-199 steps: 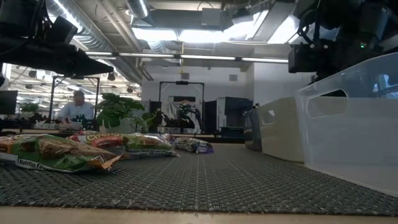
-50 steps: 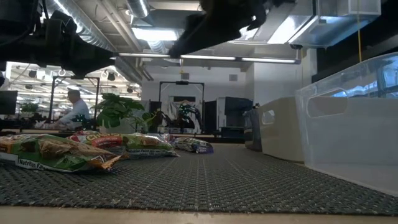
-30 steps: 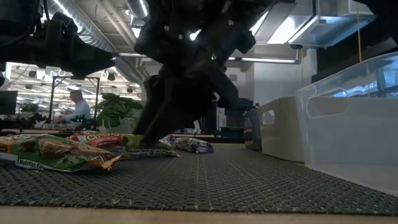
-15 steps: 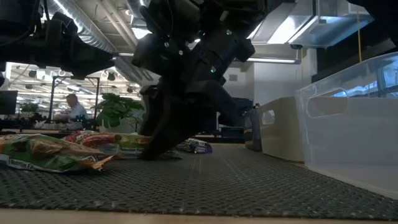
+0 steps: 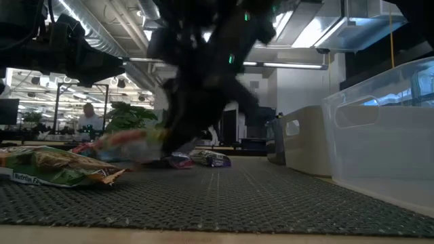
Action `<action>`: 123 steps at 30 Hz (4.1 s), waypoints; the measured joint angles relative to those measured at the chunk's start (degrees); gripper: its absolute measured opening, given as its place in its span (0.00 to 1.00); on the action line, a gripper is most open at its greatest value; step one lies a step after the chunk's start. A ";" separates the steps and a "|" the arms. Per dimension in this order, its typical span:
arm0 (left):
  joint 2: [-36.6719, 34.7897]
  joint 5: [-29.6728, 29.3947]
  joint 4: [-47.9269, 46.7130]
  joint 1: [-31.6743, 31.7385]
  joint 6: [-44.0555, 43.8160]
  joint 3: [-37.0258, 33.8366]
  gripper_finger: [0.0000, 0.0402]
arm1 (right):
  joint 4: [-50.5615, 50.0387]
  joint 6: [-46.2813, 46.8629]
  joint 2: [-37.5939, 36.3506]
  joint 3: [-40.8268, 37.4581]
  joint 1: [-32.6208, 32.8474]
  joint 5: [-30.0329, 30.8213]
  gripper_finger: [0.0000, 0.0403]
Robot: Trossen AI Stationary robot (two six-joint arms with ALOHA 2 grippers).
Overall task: Pick and place Granola Bars by type
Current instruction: Put the red granola bar into the transparent bin, then put the purple granola bar into the black bin
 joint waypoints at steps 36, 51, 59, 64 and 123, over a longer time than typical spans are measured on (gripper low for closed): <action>1.09 0.01 -1.83 -0.05 -1.46 0.00 0.48 | -38.98 70.21 -30.94 -22.61 26.77 12.71 0.21; 1.09 0.15 -1.97 -0.05 -1.51 0.00 0.48 | -27.06 79.70 -30.74 -34.71 29.07 9.05 0.21; 1.09 0.41 -1.86 -0.05 -1.58 0.00 0.48 | -23.49 80.21 -30.74 -35.65 29.22 6.90 0.22; 1.09 0.44 -0.75 -0.05 -1.57 0.00 0.48 | -20.75 78.80 -30.74 -35.63 29.22 7.67 0.30; 1.29 5.03 -3.16 -0.05 -1.65 0.00 0.58 | 17.61 29.32 -23.07 -23.21 -4.49 13.86 0.73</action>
